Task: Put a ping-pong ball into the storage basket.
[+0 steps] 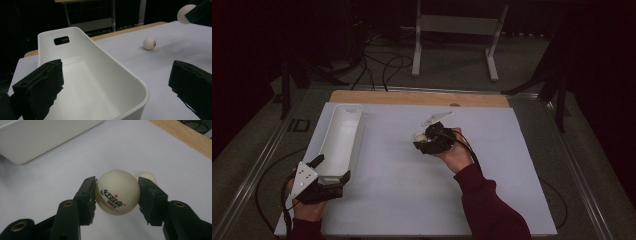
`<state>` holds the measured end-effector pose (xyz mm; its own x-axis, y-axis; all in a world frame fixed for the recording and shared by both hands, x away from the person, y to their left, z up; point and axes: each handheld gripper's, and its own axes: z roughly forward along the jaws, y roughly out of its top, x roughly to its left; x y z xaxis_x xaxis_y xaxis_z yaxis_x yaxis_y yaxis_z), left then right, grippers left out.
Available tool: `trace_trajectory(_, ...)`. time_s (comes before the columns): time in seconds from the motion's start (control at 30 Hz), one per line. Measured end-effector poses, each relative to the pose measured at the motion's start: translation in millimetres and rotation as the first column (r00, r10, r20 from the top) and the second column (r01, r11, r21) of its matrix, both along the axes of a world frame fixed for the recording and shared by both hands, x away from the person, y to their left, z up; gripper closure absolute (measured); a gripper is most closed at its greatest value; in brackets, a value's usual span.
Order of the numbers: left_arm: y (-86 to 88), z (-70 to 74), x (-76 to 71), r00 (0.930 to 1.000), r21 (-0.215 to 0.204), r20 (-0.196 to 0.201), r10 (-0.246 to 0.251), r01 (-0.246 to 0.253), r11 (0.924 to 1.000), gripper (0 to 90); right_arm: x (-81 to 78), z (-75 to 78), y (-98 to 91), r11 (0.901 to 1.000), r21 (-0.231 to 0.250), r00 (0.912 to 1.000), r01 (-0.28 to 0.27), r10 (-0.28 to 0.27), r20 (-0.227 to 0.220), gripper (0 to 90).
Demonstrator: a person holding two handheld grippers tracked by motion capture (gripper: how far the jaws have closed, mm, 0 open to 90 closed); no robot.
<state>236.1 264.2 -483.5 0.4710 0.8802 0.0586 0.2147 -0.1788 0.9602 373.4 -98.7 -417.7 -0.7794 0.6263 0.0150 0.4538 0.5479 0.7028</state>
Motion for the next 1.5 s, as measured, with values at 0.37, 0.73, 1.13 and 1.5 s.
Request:
trace_trajectory(0.37,-0.1,0.0,0.0,1.0,0.001,0.0,-0.001,0.001,1.0,0.6,0.2,-0.2,6.4,0.9999,0.007,0.9999,-0.009,0.009,-0.005,50.0)
trace_trajectory(0.73,0.0,0.0,0.0,1.0,0.001,0.0,-0.001,0.001,1.0,0.6,1.2,-0.7,11.9,0.9998,0.011,0.9999,-0.015,0.015,-0.004,50.0)
trace_trajectory(1.13,-0.3,-0.3,0.2,1.0,0.002,0.0,-0.002,0.002,1.0,0.5,1.6,-1.6,15.3,0.9997,0.016,0.9998,-0.02,0.02,-0.002,50.0)
trace_trajectory(1.5,-0.7,-0.4,0.4,1.0,0.001,-0.001,-0.004,0.004,1.0,0.6,1.8,-3.0,18.3,0.9996,0.02,0.9998,-0.021,0.021,-0.003,50.0)
